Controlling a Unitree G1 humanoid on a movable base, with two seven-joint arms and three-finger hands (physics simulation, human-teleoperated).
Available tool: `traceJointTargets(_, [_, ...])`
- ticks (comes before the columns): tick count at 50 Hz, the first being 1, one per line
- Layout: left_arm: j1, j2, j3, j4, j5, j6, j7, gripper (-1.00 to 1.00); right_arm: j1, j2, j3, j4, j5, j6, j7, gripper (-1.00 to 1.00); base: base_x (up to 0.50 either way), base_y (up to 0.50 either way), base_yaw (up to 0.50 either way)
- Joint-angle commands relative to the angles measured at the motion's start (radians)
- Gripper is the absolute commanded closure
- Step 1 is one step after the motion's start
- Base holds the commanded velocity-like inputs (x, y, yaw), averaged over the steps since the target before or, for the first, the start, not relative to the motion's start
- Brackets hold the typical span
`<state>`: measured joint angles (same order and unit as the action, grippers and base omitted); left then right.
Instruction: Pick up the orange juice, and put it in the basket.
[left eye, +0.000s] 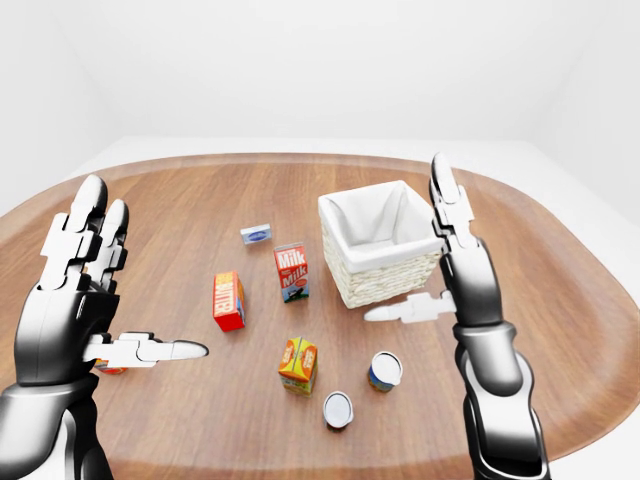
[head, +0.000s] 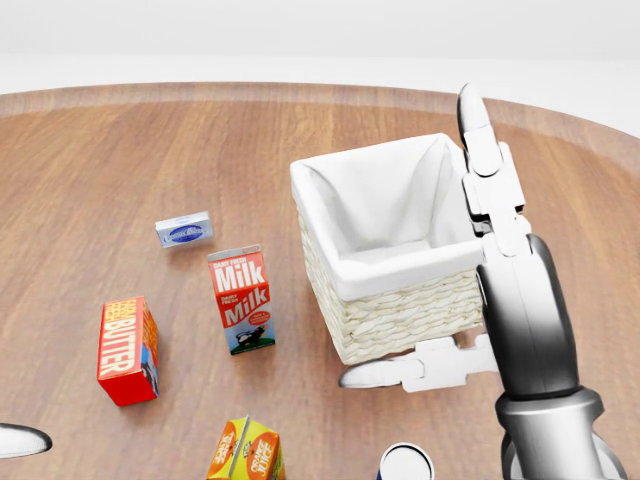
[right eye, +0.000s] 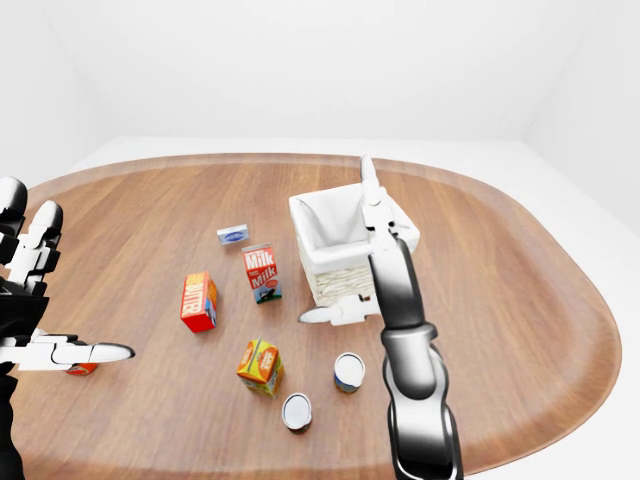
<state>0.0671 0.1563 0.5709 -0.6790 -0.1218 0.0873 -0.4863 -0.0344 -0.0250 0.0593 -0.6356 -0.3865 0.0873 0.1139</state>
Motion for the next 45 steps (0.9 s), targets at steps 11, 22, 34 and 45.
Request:
traceJointTargets(11, [0.0, 0.0, 0.0, 0.0, 0.0, 0.0, 0.0, -1.0, -0.009, 0.024, 0.104, 0.02, -0.259, 0.0, 0.093, -1.0, 0.0, 0.0, 0.0])
traceJointTargets(22, [0.0, 0.0, 0.0, 0.0, 0.0, 0.0, 0.0, -1.0, -0.029, 0.04, 0.133, 0.054, -0.336, 0.0, 0.136, -1.0, 0.0, 0.0, 0.0])
traceJointTargets(34, [0.003, -0.002, -0.001, -0.006, 0.005, 0.0, -0.005, -1.0, -0.047, 0.059, 0.183, 0.116, -0.424, 0.0, 0.204, -1.0, 0.0, 0.0, 0.0])
traceJointTargets(45, [0.002, -0.002, 0.0, -0.01, 0.003, 0.0, -0.006, -1.0, -0.061, 0.076, 0.211, 0.155, -0.461, -0.011, 0.243, -1.0, 0.0, 0.0, 0.0])
